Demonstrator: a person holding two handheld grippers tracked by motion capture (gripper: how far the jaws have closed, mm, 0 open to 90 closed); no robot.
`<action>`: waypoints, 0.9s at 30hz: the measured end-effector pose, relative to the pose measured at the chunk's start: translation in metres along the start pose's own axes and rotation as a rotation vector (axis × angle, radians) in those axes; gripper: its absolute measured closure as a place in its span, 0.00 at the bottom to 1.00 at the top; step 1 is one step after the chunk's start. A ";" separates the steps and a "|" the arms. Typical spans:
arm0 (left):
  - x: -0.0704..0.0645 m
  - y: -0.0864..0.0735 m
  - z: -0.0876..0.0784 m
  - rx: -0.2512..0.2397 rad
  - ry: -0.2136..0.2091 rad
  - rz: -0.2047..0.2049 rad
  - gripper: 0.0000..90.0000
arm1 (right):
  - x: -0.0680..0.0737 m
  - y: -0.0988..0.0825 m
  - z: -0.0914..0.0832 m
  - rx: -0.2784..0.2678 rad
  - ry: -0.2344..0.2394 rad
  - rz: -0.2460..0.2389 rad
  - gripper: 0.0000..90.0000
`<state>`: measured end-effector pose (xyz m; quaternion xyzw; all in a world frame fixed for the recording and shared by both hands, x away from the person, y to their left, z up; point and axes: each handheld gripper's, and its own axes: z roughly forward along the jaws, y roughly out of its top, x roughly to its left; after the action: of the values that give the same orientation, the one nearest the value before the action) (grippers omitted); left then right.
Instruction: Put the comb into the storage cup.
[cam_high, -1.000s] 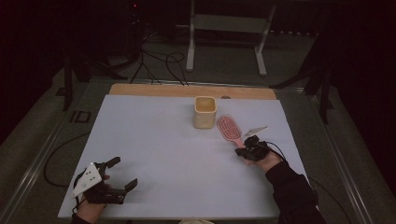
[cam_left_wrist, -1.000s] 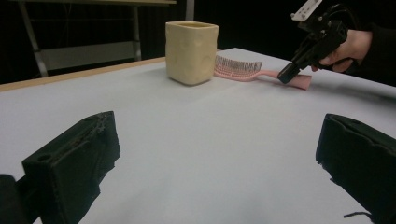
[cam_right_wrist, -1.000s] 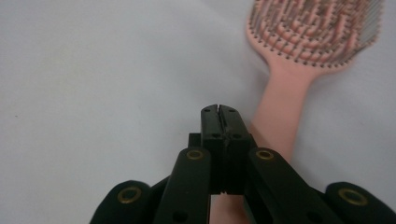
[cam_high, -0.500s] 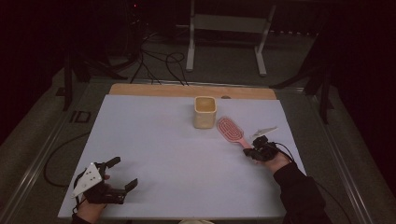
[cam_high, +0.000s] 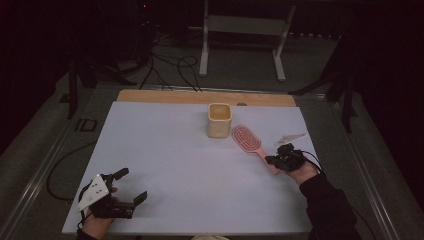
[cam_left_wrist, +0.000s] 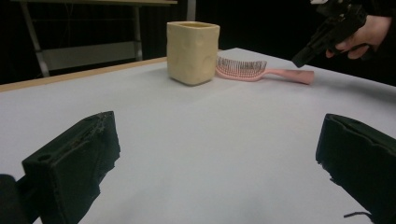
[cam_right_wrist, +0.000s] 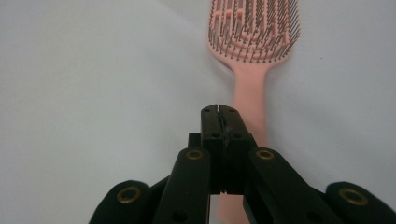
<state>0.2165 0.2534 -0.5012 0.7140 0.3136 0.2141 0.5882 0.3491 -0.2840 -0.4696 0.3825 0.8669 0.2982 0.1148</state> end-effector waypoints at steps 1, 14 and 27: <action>0.000 0.000 0.000 0.000 0.000 0.000 0.00 | 0.000 0.000 -0.002 0.001 -0.003 0.000 1.00; 0.000 0.000 0.000 0.002 0.000 0.000 0.00 | -0.001 0.012 -0.021 -0.003 -0.027 -0.042 0.98; 0.000 0.000 0.000 0.001 0.001 0.002 0.00 | -0.001 0.026 -0.022 0.023 -0.032 -0.048 0.58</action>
<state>0.2163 0.2535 -0.5011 0.7147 0.3132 0.2148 0.5874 0.3559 -0.2808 -0.4365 0.3675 0.8773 0.2793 0.1313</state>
